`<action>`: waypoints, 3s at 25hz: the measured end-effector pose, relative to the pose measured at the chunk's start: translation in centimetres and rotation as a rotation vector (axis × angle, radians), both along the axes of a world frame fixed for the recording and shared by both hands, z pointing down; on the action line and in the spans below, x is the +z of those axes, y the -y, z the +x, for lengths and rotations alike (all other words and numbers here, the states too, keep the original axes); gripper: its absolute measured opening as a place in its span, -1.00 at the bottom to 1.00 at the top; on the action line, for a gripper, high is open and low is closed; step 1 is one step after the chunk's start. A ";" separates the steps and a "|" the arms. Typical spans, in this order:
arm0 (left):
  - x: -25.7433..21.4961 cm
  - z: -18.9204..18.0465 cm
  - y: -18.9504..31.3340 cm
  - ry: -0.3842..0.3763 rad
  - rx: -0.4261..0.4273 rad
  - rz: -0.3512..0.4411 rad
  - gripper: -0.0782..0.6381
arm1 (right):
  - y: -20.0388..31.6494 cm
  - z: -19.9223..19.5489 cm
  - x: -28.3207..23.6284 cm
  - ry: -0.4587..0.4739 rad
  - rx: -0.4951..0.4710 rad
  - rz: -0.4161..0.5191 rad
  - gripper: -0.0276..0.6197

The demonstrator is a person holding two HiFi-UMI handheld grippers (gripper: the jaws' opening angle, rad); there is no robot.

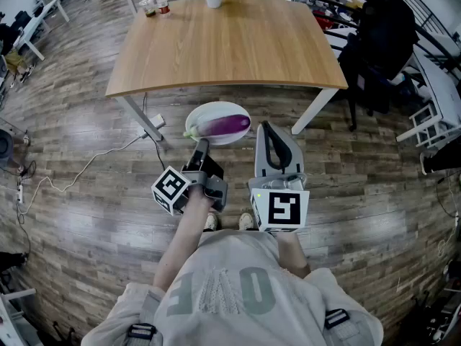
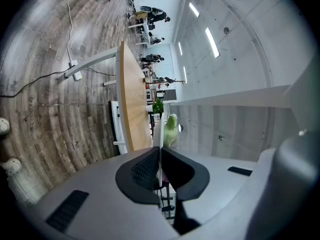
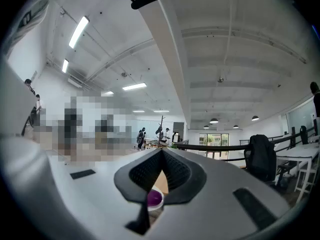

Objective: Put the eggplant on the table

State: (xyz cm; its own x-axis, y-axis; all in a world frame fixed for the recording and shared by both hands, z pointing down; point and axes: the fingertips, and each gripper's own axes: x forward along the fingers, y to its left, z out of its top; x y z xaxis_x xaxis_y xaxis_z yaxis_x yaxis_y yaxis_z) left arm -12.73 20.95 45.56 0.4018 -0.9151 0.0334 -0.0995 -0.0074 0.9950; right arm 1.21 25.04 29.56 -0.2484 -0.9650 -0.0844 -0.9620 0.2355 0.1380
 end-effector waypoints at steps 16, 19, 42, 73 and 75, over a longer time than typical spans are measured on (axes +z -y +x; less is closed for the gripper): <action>0.0 1.7 -0.7 -0.003 -0.064 0.006 -0.73 | -0.8 3.3 -0.2 0.016 -0.025 0.018 -0.86; 0.0 2.8 -1.0 -0.017 -0.081 0.012 -0.73 | -0.7 4.8 0.1 0.029 -0.035 0.030 -0.86; -2.4 3.8 10.8 -0.019 -0.034 0.030 -0.73 | 8.3 6.4 3.4 0.010 -0.028 -0.066 -0.86; -1.6 4.6 41.8 -0.054 0.051 -0.033 -0.73 | 39.7 7.0 3.1 -0.072 0.063 -0.168 -0.86; -1.5 5.2 43.1 -0.060 0.029 -0.027 -0.73 | 42.0 7.3 3.6 -0.073 0.030 -0.171 -0.86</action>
